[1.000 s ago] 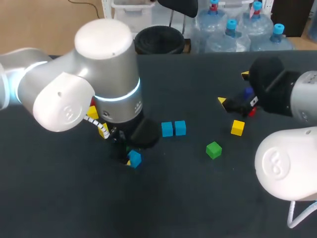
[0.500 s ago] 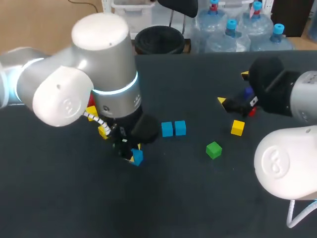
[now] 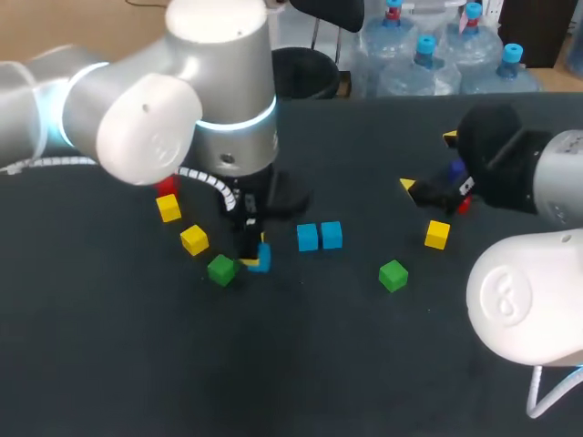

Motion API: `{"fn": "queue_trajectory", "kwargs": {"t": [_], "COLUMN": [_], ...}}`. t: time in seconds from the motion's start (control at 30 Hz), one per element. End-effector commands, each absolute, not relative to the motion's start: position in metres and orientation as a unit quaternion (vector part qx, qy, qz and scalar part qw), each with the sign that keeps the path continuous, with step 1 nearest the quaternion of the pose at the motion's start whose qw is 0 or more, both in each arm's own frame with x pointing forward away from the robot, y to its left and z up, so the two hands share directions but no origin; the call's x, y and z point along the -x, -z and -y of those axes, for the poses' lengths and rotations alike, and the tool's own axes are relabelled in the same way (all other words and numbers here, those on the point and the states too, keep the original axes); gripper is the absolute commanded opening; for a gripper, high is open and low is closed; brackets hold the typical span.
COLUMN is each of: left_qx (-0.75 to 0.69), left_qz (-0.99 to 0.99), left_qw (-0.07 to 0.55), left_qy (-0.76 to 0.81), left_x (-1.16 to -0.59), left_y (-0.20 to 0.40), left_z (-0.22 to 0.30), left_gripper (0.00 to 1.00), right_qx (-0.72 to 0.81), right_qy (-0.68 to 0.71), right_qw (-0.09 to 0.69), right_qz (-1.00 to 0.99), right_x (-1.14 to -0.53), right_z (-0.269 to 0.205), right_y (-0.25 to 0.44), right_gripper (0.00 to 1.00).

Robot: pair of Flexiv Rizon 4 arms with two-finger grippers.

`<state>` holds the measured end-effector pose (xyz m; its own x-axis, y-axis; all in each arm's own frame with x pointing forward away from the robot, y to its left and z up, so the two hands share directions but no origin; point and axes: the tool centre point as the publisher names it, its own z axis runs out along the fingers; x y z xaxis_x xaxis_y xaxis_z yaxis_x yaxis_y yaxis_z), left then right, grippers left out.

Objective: Place the blue cubes, place green cubes on the blue cubes, place the yellow cubes on the green cubes, then place the red cubes on the yellow cubes, and place purple cube on the red cubes.

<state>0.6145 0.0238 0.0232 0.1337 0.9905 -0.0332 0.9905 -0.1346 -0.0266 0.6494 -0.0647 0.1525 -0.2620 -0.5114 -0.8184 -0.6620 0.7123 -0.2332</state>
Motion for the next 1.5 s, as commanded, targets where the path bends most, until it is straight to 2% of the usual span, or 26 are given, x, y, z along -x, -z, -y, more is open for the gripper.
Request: {"fn": "queue_trajectory", "kwargs": {"t": [0.03, 0.7, 1.5], "left_qx": [-0.754, -0.695, -0.688], "left_qz": [-0.657, -0.718, -0.724], "left_qw": [0.006, -0.029, -0.033], "left_qy": [0.023, 0.03, 0.021], "left_x": [-0.624, -0.641, -0.656], "left_y": [-0.03, -0.028, -0.011], "left_z": [-0.014, 0.007, 0.007], "left_gripper": [0.0, 0.0, 0.0], "right_qx": [0.371, 0.371, 0.371], "right_qy": [-0.08, -0.08, -0.08], "right_qw": [0.481, 0.481, 0.481], "right_qz": [-0.79, -0.79, -0.79], "right_x": [-0.65, -0.65, -0.65], "right_z": [0.065, 0.065, 0.065], "right_y": [-0.152, -0.152, -0.152], "right_gripper": [1.0, 1.0, 1.0]}}
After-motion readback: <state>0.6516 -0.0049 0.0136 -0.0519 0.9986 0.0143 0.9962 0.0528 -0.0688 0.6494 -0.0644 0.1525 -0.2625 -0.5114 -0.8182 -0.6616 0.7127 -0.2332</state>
